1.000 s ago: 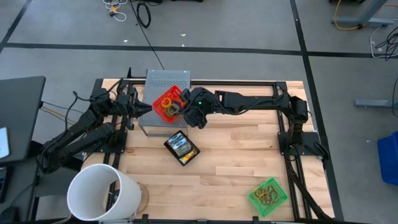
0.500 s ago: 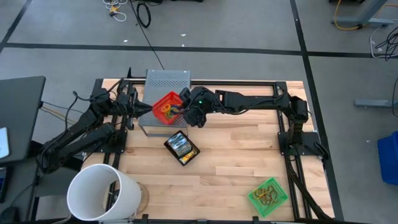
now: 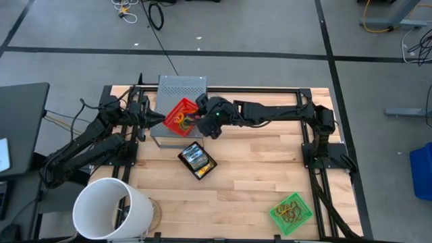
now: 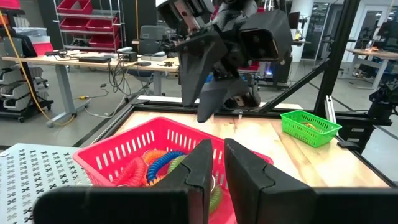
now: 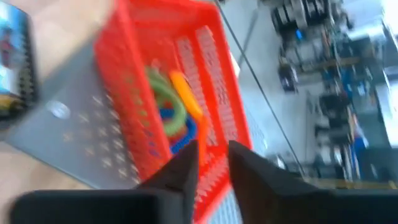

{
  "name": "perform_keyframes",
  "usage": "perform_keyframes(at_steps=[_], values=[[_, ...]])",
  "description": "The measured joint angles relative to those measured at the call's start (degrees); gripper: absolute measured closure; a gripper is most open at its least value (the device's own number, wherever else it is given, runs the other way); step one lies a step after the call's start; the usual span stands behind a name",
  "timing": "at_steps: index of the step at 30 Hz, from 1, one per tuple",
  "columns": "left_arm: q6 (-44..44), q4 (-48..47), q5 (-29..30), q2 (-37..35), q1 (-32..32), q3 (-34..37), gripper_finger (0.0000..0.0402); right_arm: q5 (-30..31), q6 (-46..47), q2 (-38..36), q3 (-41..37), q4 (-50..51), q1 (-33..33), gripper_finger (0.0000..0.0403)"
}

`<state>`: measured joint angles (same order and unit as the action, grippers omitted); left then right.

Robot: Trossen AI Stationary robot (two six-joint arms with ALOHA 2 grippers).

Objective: Pick & Place Office Desk Supplies
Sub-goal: Put the red basket with the spring rubber bands on the shelf

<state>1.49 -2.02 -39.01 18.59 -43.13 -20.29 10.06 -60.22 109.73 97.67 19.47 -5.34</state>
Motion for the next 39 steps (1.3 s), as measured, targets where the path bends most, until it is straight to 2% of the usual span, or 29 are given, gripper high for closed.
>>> perform_keyframes(at_steps=[6, 10, 17, 19, 25, 34, 39], values=[[-0.2, 0.0, 0.0, 0.0, 0.0, 0.0, 0.0351, 9.4, 2.3, 0.0, 0.0, 0.2, -0.2, 0.0388], [-1.4, 0.0, -0.4, 0.0, 0.0, 0.0, 0.0351, 13.8, 3.1, 0.0, 0.0, 1.0, -1.3, 0.0398], [-5.7, -0.1, -1.1, 0.0, 0.0, 0.0, 0.0351, 13.3, 10.3, 0.0, 0.0, 8.3, -5.7, 0.0400], [-5.7, -0.1, -1.1, 0.0, 0.0, 0.0, 0.0351, 11.2, 11.6, 0.0, 0.0, 9.0, -6.9, 0.0401], [-5.5, 0.2, -0.1, 0.0, 0.0, 0.0, 0.0351, -0.8, 13.5, 0.0, 0.0, 10.0, -9.6, 0.0401], [-5.1, 0.3, 0.1, 0.0, 0.0, 0.0, 0.0351, -9.3, 14.0, 0.0, 0.0, 12.8, -10.0, 0.0402], [-5.1, 0.2, 0.0, -0.1, 0.0, 0.0, 0.0351, -10.1, 14.0, 0.0, 0.0, 13.3, -9.5, 0.0402]])
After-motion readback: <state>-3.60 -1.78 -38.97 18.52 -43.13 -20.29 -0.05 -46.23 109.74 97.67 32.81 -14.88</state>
